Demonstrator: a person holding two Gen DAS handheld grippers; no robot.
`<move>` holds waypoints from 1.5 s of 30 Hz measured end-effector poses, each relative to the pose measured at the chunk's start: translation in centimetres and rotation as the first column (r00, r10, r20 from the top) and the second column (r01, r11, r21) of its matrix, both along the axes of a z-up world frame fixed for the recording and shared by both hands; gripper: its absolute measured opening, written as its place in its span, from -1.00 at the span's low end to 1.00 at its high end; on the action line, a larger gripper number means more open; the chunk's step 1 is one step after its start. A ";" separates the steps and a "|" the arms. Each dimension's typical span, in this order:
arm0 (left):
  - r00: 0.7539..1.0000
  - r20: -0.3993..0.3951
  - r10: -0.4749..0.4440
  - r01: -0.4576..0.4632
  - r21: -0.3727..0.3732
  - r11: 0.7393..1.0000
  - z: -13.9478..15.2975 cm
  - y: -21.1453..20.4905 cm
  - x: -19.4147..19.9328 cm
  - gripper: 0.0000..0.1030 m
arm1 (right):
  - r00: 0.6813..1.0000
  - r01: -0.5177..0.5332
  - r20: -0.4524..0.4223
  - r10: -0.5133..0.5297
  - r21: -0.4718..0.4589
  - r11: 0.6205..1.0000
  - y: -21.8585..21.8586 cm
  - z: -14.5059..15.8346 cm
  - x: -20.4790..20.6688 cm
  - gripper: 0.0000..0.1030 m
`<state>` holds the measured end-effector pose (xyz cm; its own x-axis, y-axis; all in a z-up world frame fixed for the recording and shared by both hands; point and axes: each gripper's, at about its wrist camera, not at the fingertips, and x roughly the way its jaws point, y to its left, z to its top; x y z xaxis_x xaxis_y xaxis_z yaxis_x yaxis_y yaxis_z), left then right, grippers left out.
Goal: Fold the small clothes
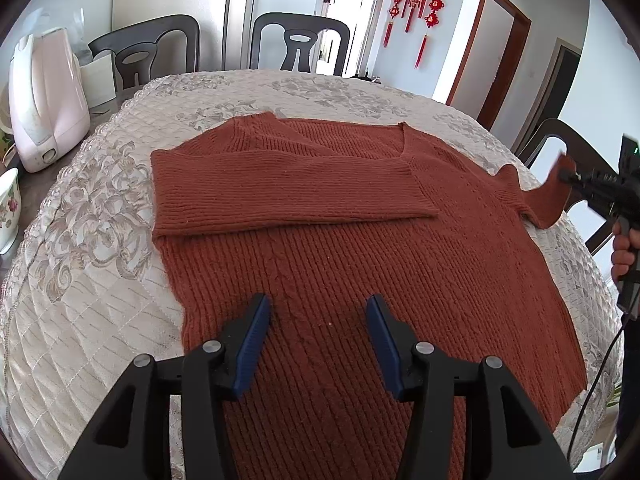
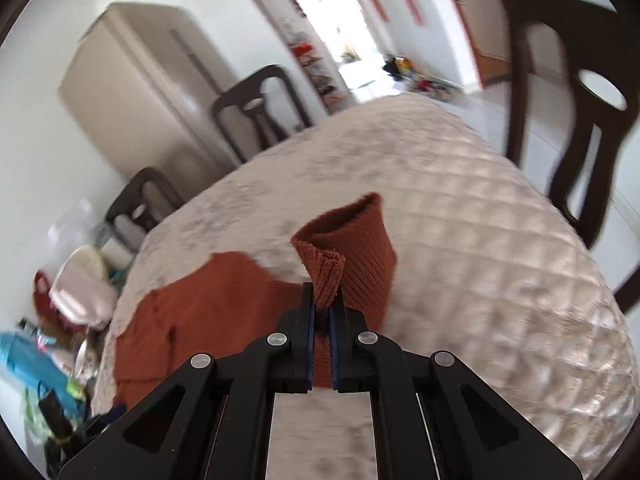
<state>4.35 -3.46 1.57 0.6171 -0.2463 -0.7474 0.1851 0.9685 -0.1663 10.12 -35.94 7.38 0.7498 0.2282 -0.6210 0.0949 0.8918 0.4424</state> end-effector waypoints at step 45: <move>0.962 -0.065 -0.264 0.243 -0.235 0.941 1.5 -10.7 6.1 -0.80 | 0.911 -0.406 -0.130 0.391 -0.110 0.907 10.2 -5.6 -1.8 -0.44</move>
